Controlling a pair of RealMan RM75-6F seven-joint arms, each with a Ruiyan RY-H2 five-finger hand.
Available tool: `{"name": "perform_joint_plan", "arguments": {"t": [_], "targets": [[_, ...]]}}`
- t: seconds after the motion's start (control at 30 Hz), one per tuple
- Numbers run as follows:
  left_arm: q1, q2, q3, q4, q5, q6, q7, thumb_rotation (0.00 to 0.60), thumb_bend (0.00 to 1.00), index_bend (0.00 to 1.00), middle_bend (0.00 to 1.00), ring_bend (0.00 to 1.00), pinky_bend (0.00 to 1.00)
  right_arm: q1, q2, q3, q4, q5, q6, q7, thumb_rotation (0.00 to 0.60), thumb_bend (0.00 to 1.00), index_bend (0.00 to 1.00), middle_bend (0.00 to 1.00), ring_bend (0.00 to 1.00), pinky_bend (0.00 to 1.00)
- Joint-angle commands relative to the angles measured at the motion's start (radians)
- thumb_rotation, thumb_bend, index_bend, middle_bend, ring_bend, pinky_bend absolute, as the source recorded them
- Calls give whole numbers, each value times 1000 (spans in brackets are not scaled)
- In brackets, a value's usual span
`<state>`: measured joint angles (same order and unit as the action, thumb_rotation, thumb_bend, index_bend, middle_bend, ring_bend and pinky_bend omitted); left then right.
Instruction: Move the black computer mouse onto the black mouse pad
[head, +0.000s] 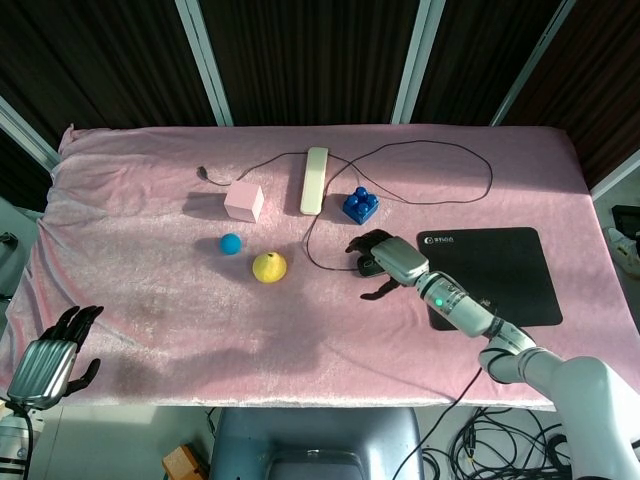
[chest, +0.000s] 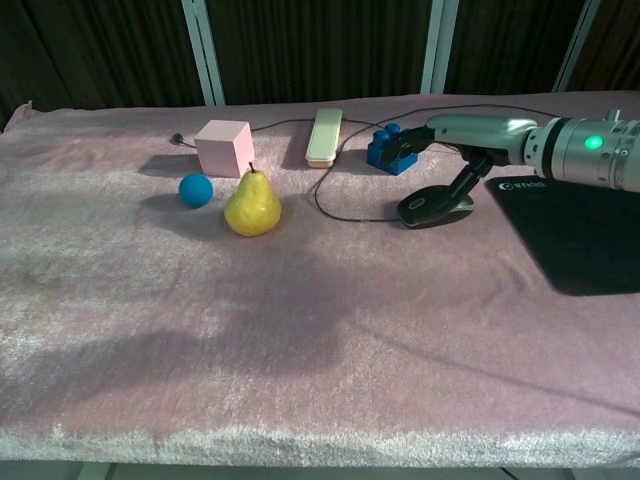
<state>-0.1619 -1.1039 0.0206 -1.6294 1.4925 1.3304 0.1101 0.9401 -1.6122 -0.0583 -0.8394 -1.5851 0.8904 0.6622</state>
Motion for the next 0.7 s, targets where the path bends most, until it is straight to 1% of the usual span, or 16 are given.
{"name": "perform_joint_plan", "arguments": {"t": [0.03, 0.37, 0.7], "targets": [[-1, 0, 0, 1, 0, -1, -2, 600, 387, 99, 105, 71, 313, -6, -29, 18, 56, 24, -30, -22, 600, 133, 342, 290, 185, 233], [2, 5, -3, -1, -9, 3, -12, 600, 387, 99, 105, 71, 313, -9, -80, 34, 163, 53, -111, -58, 600, 134, 342, 291, 185, 233], [2, 2, -5, -5, -18, -1, 1, 600, 387, 99, 105, 71, 314, -21, -89, 29, 206, 56, -151, -82, 600, 134, 356, 290, 191, 235]]}}
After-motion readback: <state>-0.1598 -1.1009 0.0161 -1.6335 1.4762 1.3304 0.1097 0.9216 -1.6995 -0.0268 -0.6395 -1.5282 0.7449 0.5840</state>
